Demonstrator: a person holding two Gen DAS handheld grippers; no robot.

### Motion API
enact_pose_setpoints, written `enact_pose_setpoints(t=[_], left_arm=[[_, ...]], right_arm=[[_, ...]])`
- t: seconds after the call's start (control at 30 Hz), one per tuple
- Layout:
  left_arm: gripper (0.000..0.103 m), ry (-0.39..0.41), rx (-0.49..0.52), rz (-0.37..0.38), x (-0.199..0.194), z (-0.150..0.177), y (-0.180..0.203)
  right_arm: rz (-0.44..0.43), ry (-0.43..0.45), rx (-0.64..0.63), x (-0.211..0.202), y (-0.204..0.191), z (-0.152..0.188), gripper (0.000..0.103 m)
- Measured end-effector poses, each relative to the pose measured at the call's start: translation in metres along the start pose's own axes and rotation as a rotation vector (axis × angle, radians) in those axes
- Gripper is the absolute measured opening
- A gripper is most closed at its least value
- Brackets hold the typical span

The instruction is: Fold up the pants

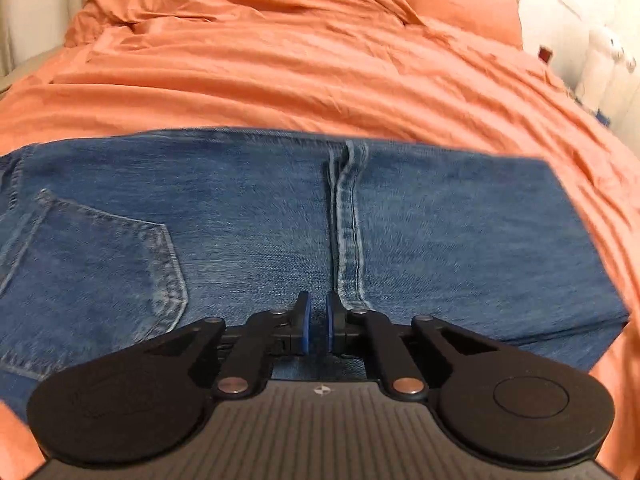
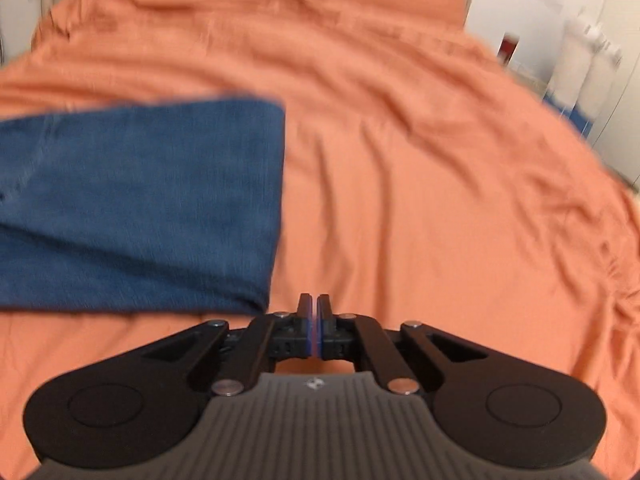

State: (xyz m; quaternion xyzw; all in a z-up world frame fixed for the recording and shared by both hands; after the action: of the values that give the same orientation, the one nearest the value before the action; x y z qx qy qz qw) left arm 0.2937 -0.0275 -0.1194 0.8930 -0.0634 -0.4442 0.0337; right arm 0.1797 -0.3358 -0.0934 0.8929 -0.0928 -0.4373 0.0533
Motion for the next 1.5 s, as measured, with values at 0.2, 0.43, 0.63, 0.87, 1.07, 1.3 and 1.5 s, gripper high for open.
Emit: enact_pose_setpoints(t=[0.2, 0.43, 0.63, 0.87, 1.07, 1.3, 1.5], left_arm=[[0.009, 0.099, -0.047, -0.04, -0.048, -0.001, -0.009], [0.015, 0.144, -0.175, -0.108, -0.083, -0.004, -0.046], [0.027, 0.217, -0.463, -0.128, -0.115, 0.007, -0.108], [0.032, 0.287, -1.097, -0.041, -0.125, 0.054, -0.211], [0.038, 0.33, -1.325, -0.049, -0.12, 0.082, -0.261], [0.047, 0.333, -1.46, -0.018, -0.097, 0.1, -0.294], [0.051, 0.338, -1.481, -0.006, -0.07, 0.094, -0.299]], right_arm=[[-0.108, 0.219, -0.027, -0.02, -0.021, -0.017, 0.0], [-0.232, -0.03, -0.023, 0.043, -0.043, -0.013, 0.0], [-0.208, 0.046, -0.039, 0.027, -0.048, -0.016, 0.002], [-0.277, 0.27, -0.061, -0.021, -0.075, -0.039, 0.015], [-0.353, 0.245, -0.057, -0.023, -0.124, -0.06, 0.021], [-0.4, 0.253, -0.073, 0.004, -0.177, -0.07, 0.021], [-0.472, 0.225, -0.04, 0.034, -0.174, -0.067, 0.022]])
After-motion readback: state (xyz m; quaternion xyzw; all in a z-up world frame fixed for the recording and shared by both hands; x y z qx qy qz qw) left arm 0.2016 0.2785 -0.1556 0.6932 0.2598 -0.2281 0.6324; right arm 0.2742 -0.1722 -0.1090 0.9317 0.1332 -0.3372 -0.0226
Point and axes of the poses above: each gripper's, at about its wrist camera, not at the fingertips, and x roughly the way its jaws point, y to its right, z to its underside, the point moved 4 cm from there along x, roughly the way its jaws point
